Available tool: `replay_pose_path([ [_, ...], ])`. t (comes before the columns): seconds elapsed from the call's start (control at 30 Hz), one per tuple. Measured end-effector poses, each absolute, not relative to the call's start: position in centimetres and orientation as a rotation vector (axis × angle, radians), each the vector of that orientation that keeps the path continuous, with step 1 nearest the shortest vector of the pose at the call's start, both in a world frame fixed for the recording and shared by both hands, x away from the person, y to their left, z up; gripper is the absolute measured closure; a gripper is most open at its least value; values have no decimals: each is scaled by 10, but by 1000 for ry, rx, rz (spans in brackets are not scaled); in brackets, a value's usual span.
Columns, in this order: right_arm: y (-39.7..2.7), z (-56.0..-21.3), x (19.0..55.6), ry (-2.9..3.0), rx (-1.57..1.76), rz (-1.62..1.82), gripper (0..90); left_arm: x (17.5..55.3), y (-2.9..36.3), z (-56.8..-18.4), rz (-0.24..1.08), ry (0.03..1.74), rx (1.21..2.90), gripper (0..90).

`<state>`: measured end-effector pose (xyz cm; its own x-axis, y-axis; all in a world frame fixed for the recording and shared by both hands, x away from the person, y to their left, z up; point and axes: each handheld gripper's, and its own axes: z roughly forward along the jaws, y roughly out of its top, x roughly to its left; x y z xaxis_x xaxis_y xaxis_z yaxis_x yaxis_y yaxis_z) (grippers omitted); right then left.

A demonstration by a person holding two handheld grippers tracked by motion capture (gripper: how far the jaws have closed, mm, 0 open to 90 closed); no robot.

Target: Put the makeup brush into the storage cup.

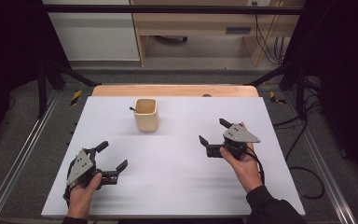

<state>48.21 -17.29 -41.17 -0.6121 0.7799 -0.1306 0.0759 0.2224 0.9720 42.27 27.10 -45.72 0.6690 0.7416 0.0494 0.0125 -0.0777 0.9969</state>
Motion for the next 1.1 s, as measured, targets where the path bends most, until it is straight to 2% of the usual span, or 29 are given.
replay_pose_path([
  [1.1,-226,-436,450,1781,889,1448,36,422,272,-457,687,645,1549,7],
])
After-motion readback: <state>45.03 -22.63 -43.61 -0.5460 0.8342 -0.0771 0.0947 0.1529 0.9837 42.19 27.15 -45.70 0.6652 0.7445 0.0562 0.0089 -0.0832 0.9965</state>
